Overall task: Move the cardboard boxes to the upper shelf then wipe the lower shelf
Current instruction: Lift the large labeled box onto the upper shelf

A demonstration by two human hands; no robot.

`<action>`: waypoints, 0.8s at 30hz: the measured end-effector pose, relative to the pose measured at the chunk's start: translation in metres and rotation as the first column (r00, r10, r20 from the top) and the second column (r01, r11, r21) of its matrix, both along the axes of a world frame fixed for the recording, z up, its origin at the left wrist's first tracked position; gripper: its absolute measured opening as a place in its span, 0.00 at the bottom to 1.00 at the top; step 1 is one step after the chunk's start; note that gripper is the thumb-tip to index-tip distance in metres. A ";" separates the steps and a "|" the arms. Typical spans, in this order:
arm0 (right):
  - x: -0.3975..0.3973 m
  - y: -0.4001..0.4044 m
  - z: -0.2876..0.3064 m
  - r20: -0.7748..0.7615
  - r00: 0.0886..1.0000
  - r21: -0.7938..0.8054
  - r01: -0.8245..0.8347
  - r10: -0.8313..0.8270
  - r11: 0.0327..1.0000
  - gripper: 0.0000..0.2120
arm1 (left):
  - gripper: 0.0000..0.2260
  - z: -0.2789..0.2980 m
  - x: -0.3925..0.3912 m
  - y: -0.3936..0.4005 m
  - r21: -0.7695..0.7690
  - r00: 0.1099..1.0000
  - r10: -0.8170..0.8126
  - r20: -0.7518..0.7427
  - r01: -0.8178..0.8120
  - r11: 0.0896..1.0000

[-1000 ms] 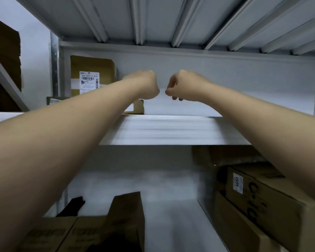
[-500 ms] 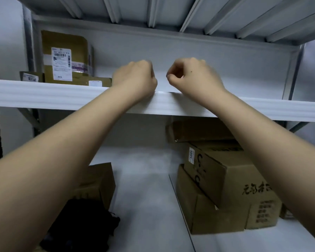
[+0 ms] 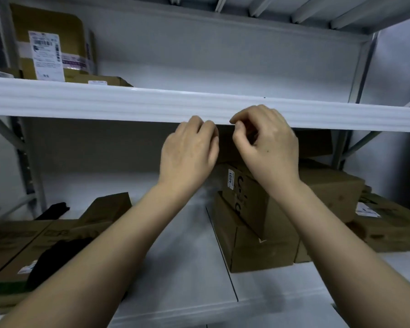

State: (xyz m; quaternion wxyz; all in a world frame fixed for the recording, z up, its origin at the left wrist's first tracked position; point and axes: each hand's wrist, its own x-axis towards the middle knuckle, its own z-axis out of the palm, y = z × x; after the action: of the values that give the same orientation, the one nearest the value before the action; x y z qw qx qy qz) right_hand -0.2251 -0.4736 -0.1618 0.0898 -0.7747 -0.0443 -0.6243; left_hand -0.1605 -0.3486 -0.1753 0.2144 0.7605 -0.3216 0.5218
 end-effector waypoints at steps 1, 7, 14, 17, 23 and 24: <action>0.003 -0.003 -0.010 -0.035 0.999 -0.005 0.026 -0.027 1.000 0.07 | 0.08 -0.008 0.001 -0.003 -0.004 0.999 -0.023 -0.032 0.023 1.000; 0.015 -0.031 -0.057 -0.212 0.967 0.041 0.155 -0.143 0.987 0.07 | 0.06 -0.045 0.015 -0.024 0.002 0.977 -0.117 -0.176 0.119 0.993; 0.015 -0.075 -0.093 -0.330 0.935 0.323 0.242 -0.131 0.915 0.12 | 0.09 -0.076 0.036 -0.060 -0.174 0.666 -0.309 -0.678 0.264 0.949; 0.014 -0.085 -0.103 -0.349 0.923 0.401 0.304 -0.162 0.864 0.14 | 0.19 -0.082 0.036 -0.076 -0.301 0.353 -0.392 -0.849 0.287 0.909; 0.015 -0.101 -0.115 -0.405 0.904 0.626 0.386 -0.141 0.677 0.23 | 0.31 -0.091 0.023 -0.093 -0.537 -0.177 -0.510 -0.842 0.180 0.824; 0.017 -0.102 -0.116 -0.403 0.906 0.662 0.389 -0.134 0.641 0.26 | 0.31 -0.093 0.021 -0.095 -0.560 -0.226 -0.522 -0.823 0.166 0.812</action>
State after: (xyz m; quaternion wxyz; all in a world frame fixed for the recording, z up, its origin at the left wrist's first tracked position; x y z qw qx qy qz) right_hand -0.2082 -0.5754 -0.2781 0.3035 -0.7616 0.3367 -0.4631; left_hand -0.1393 -0.4439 -0.2679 0.6053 0.7285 -0.1902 -0.2583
